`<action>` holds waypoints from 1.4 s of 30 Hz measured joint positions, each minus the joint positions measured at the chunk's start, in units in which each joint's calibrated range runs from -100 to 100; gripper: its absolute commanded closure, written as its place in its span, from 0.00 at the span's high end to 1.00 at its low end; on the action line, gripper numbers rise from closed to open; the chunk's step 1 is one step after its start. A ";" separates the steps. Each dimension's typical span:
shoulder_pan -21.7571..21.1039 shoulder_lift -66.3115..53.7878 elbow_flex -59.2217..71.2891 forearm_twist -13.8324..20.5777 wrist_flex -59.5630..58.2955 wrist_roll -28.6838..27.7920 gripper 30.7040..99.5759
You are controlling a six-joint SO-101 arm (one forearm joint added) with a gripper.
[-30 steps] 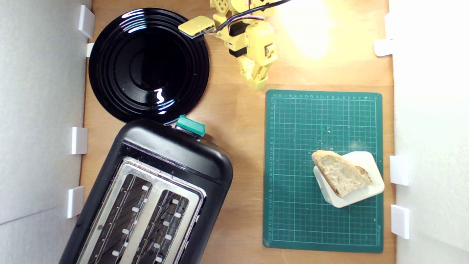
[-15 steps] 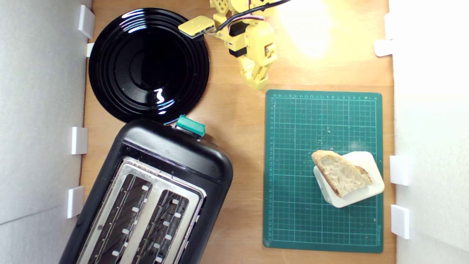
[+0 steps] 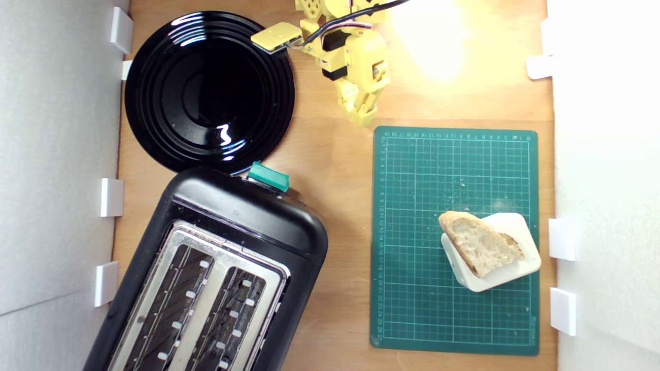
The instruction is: Pick bread and place in toaster
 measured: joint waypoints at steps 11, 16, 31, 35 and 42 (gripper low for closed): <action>0.00 0.00 0.00 0.00 0.00 0.00 0.01; 0.00 0.00 0.00 0.00 0.00 0.00 0.00; 2.11 2.69 -0.28 0.00 -1.36 0.10 0.01; 2.20 6.13 -0.28 0.00 -6.02 0.10 0.01; 2.29 14.45 -0.28 -4.09 -16.78 0.10 0.01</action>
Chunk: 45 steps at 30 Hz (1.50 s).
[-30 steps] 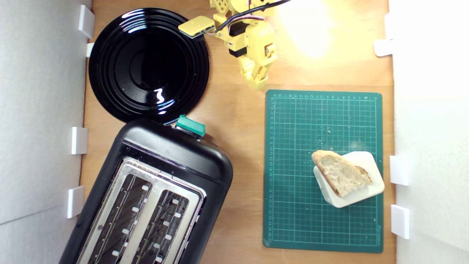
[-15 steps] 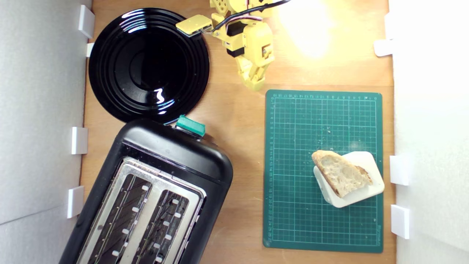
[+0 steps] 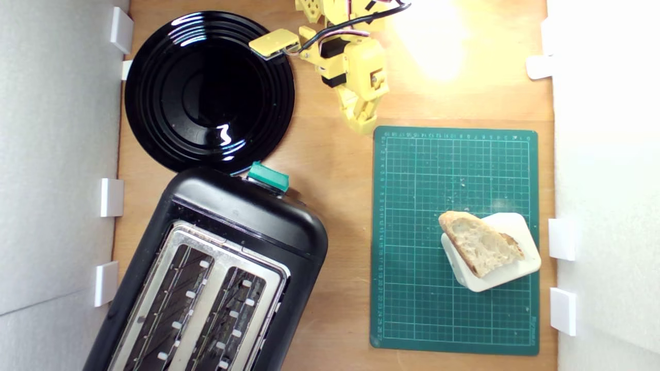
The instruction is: Pick bread and place in toaster
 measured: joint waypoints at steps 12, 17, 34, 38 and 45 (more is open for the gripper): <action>-3.75 23.60 0.00 -2.67 -29.49 0.00 0.01; -5.68 35.28 0.00 -2.84 -42.97 -0.10 0.01; -0.82 62.41 -2.68 25.68 -78.90 -10.45 0.01; -0.09 65.69 -3.33 30.83 -83.22 -12.06 0.01; 0.92 73.83 -9.43 32.43 -84.24 -12.63 0.02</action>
